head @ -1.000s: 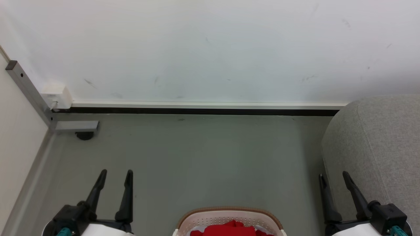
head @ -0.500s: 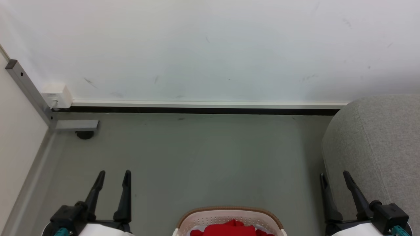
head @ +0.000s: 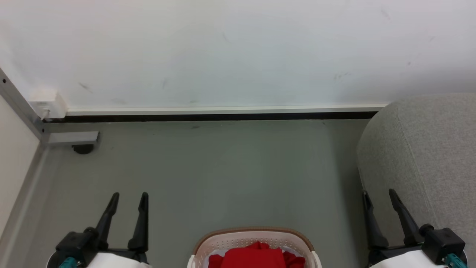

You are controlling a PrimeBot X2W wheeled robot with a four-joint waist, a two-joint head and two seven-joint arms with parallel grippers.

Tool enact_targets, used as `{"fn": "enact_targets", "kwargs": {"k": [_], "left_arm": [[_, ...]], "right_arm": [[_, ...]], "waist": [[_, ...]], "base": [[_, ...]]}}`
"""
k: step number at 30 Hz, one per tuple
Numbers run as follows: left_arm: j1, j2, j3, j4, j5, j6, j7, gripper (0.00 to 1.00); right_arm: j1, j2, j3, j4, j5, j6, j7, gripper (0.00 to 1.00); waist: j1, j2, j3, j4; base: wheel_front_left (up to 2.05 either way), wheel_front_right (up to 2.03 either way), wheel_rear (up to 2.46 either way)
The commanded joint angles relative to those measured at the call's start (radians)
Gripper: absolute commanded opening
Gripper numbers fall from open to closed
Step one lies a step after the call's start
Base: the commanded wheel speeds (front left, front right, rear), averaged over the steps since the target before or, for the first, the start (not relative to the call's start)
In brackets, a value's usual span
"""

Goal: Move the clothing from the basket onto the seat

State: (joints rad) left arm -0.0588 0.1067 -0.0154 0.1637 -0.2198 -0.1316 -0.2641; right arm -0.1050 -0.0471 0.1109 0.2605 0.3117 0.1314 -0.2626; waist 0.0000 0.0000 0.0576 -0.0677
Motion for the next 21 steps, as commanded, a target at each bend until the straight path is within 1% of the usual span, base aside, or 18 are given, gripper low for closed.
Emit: {"fn": "enact_targets", "kwargs": {"k": [1, 4, 8, 12, 21], "left_arm": [[-0.011, 0.011, -0.001, 0.003, -0.018, 0.002, -0.001, 1.00], [-0.028, 0.024, -0.007, 0.011, -0.025, 0.002, -0.001, 1.00], [-0.057, 0.050, -0.039, 0.024, -0.043, 0.002, -0.001, 1.00], [-0.086, 0.087, -0.091, 0.054, -0.068, 0.002, 0.000, 1.00], [-0.173, 0.188, -0.237, 0.158, -0.125, 0.002, -0.001, 1.00]], "right_arm": [[-0.020, -0.006, -0.004, -0.006, 0.009, -0.001, -0.003, 1.00], [-0.024, -0.005, -0.006, -0.018, 0.011, -0.001, -0.003, 1.00], [-0.041, -0.006, -0.013, -0.040, 0.011, -0.001, -0.002, 1.00], [-0.048, -0.005, -0.019, -0.061, 0.017, -0.001, -0.002, 1.00], [-0.081, -0.005, -0.017, -0.139, 0.083, -0.002, -0.002, 1.00]], "waist": [[0.0000, 0.0000, 0.019, -0.014], [0.0000, 0.0000, 0.051, -0.031], [0.0000, 0.0000, 0.111, -0.055], [0.0000, 0.0000, 0.170, -0.084], [0.0000, 0.0000, 0.299, -0.161]], "base": [[0.00, 0.00, 0.00], [0.00, 0.00, 0.00], [0.00, 0.00, 0.00], [0.00, 0.00, 0.00], [0.00, 0.00, 0.00]]}}
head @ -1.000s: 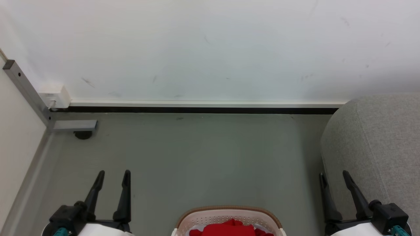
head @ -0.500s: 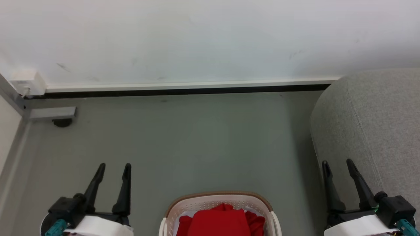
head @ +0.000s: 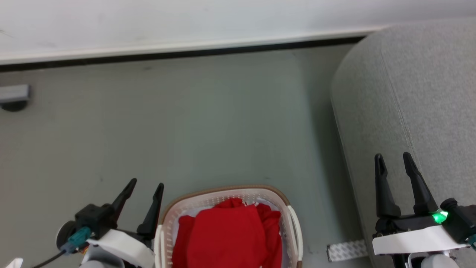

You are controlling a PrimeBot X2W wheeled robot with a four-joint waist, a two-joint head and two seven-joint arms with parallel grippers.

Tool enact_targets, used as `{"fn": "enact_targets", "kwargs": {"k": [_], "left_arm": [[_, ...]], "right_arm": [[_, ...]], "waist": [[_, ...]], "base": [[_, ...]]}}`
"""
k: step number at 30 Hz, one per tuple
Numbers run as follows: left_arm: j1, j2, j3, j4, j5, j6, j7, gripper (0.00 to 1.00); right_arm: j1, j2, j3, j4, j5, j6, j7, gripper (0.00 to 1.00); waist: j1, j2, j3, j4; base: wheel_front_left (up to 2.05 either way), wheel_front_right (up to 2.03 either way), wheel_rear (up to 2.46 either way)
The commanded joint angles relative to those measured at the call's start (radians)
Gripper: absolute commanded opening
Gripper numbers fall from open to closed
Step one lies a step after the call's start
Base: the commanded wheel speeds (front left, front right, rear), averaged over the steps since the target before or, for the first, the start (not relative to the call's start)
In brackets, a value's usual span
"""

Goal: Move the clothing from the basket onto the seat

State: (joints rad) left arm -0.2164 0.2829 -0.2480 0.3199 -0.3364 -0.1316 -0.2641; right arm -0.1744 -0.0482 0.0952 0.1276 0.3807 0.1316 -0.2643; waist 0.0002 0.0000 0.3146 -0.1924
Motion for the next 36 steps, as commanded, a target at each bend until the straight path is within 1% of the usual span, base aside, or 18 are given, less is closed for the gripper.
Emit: {"fn": "enact_targets", "kwargs": {"k": [1, 8, 13, 20, 21, 30, 33, 36], "left_arm": [[-0.027, 0.021, -0.020, 0.015, -0.015, 0.002, -0.001, 1.00], [-0.100, 0.082, -0.170, 0.121, -0.051, 0.002, -0.001, 1.00], [-0.172, 0.105, -0.306, 0.233, -0.101, 0.002, 0.008, 1.00], [-0.292, 0.136, -0.493, 0.357, -0.149, 0.002, 0.061, 1.00], [-0.292, 0.136, -0.493, 0.357, -0.149, 0.002, 0.061, 1.00], [-0.415, 0.134, -0.700, 0.489, -0.122, 0.002, 0.113, 1.00], [-0.448, 0.136, -0.747, 0.527, -0.127, 0.002, 0.134, 1.00], [-0.482, 0.148, -0.784, 0.563, -0.117, 0.002, 0.159, 1.00]], "right_arm": [[-0.014, -0.004, -0.002, -0.015, 0.017, -0.002, 0.000, 1.00], [-0.031, -0.004, -0.008, -0.057, 0.025, -0.002, 0.000, 1.00], [-0.037, -0.004, -0.018, -0.082, 0.025, -0.002, 0.000, 1.00], [-0.057, -0.004, -0.022, -0.119, 0.030, -0.002, 0.000, 1.00], [-0.057, -0.004, -0.022, -0.119, 0.030, -0.002, 0.000, 1.00], [-0.068, -0.003, -0.013, -0.158, 0.057, -0.002, 0.000, 1.00], [-0.072, -0.003, -0.004, -0.171, 0.076, -0.002, 0.000, 1.00], [-0.075, -0.003, 0.006, -0.183, 0.090, -0.002, 0.000, 1.00]], "waist": [[-0.0002, 0.0000, 0.054, -0.043], [-0.0002, 0.0000, 0.125, -0.095], [-0.0002, 0.0000, 0.172, -0.119], [-0.0002, 0.0000, 0.248, -0.146], [-0.0002, 0.0000, 0.248, -0.146], [-0.0002, 0.0000, 0.335, -0.194], [-0.0002, 0.0000, 0.371, -0.214], [-0.0002, 0.0000, 0.409, -0.233]], "base": [[0.00, 0.00, 0.00], [0.00, 0.00, 0.00], [0.00, 0.00, 0.00], [0.00, 0.00, 0.00], [0.00, 0.00, 0.00], [0.00, 0.00, 0.00], [0.00, 0.00, 0.00], [0.00, 0.00, 0.00]]}}
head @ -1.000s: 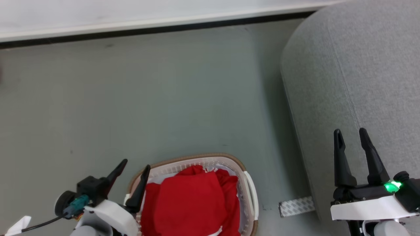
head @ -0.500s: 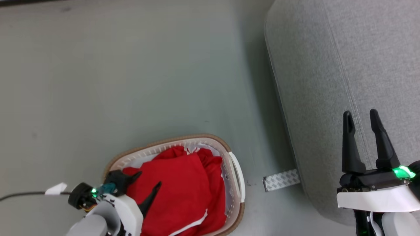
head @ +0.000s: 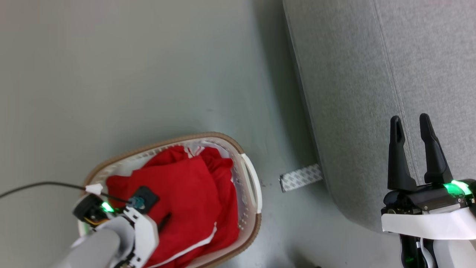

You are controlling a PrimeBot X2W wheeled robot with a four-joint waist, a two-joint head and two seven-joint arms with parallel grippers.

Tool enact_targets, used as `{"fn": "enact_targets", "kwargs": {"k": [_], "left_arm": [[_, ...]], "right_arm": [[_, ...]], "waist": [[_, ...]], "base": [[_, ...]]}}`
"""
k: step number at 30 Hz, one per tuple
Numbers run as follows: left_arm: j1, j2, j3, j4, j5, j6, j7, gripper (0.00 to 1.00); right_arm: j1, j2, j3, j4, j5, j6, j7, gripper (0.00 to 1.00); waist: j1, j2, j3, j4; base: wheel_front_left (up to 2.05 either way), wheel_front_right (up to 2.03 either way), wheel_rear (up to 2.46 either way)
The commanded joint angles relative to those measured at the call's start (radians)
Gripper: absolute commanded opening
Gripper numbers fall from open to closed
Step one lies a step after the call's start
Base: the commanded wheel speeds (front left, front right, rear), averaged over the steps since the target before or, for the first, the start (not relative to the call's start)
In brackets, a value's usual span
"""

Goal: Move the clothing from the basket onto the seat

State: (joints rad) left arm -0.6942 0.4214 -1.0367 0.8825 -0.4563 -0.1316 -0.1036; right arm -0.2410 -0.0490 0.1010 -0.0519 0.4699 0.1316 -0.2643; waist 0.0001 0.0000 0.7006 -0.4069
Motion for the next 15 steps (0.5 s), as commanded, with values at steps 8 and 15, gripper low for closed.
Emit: {"fn": "enact_targets", "kwargs": {"k": [8, 15], "left_arm": [[-0.072, 0.025, -0.081, 0.099, 0.090, 0.020, 0.068, 1.00], [-0.095, 0.017, -0.132, 0.161, 0.136, 0.045, 0.134, 1.00]], "right_arm": [[-0.018, -0.002, 0.021, -0.027, 0.038, -0.002, 0.000, 1.00], [-0.019, -0.002, 0.043, -0.034, 0.057, -0.002, 0.000, 1.00]], "waist": [[-0.0001, 0.0000, 0.100, -0.062], [-0.0001, 0.0000, 0.140, -0.086]], "base": [[0.00, 0.00, 0.00], [0.00, 0.00, 0.00]]}}
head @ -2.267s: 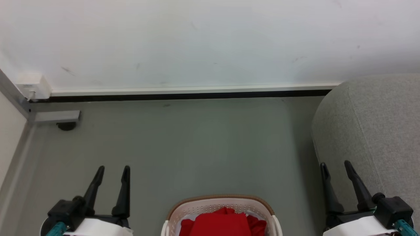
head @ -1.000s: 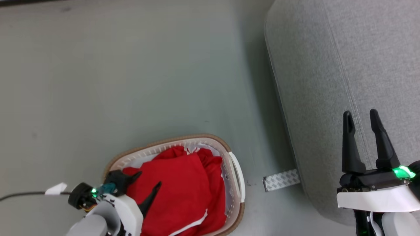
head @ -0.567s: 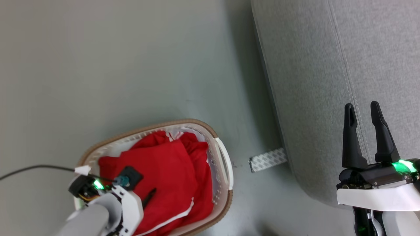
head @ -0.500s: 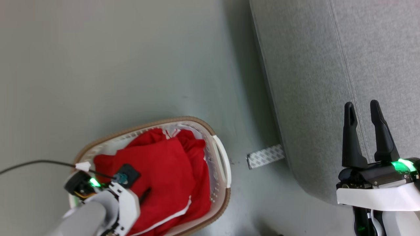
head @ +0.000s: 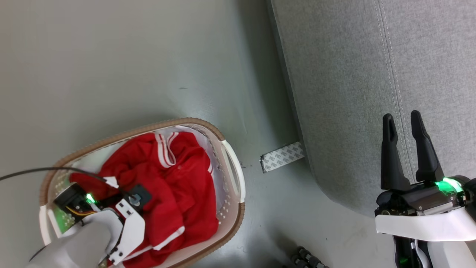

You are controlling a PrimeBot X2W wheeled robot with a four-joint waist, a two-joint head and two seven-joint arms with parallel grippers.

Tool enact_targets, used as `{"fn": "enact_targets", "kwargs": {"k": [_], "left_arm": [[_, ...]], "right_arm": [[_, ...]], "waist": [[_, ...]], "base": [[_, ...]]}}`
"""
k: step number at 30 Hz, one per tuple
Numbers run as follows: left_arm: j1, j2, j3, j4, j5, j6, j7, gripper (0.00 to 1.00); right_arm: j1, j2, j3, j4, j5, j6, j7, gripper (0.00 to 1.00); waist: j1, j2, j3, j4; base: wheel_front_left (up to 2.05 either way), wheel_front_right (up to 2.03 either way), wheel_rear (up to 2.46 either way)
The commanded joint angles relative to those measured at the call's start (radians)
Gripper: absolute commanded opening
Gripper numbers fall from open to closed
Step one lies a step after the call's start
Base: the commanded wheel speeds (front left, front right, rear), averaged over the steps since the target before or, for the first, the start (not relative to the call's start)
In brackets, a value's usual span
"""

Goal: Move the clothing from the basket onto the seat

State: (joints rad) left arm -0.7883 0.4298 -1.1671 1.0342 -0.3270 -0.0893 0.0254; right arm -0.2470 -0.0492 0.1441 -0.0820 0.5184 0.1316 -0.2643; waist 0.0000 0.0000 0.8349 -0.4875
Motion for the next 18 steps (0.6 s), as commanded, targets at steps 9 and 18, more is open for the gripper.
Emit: {"fn": "enact_targets", "kwargs": {"k": [9, 18], "left_arm": [[-0.003, -0.008, -0.011, 0.061, -0.012, -0.006, -0.010, 0.31], [-0.003, -0.074, 0.005, 0.067, -0.067, -0.030, -0.096, 0.00]], "right_arm": [[-0.019, -0.002, -0.002, 0.009, 0.004, -0.002, 0.000, 1.00], [-0.031, -0.003, -0.030, 0.031, -0.032, -0.002, 0.000, 1.00]], "waist": [[0.0000, 0.0000, 0.008, -0.004], [0.0000, 0.0000, -0.079, 0.039]], "base": [[0.00, 0.00, 0.00], [0.00, 0.00, 0.00]]}}
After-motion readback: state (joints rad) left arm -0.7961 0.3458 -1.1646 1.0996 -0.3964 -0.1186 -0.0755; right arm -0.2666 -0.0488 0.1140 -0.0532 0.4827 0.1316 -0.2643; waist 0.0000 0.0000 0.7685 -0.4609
